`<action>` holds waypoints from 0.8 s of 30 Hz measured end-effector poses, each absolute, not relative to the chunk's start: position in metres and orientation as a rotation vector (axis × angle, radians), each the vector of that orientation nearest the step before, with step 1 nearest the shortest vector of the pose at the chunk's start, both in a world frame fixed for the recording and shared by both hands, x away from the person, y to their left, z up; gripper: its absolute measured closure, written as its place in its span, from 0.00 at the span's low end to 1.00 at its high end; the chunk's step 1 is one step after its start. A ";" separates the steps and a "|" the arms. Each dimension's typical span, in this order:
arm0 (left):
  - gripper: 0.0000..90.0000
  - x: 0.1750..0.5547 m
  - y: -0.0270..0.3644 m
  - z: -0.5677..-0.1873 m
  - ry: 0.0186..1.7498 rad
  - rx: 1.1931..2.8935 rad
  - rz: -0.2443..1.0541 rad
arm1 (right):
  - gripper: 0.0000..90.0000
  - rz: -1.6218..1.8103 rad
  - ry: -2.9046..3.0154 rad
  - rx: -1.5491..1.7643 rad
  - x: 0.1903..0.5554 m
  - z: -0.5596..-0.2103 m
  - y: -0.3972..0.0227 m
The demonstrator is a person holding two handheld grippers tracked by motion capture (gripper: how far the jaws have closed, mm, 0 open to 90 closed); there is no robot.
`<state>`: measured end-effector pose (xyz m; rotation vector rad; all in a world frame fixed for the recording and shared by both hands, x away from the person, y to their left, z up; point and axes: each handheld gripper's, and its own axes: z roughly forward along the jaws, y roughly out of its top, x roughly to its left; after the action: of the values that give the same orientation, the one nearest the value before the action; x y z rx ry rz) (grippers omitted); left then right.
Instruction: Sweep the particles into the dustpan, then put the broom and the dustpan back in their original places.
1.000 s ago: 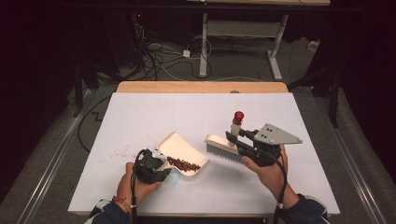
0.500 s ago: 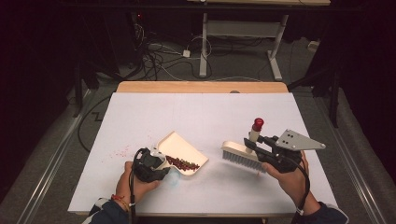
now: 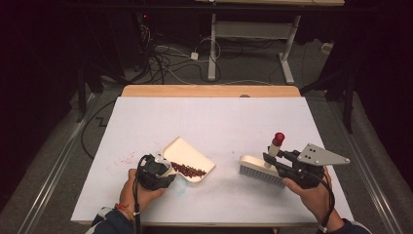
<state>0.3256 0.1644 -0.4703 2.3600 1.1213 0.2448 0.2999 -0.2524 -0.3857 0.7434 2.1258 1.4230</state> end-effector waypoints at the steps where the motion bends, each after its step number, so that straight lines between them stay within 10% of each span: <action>1: 0.71 0.326 0.165 -0.470 1.127 2.356 0.246 | 0.78 1.426 2.125 0.749 0.299 -0.386 -0.253; 24: 0.71 0.341 0.193 -0.472 1.259 2.275 0.284 | 0.78 1.413 2.242 0.751 0.288 -0.383 -0.273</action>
<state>0.3407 0.1929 -0.4724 2.2749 1.2590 0.2836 0.2882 -0.2733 -0.3832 0.7513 2.2415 1.4127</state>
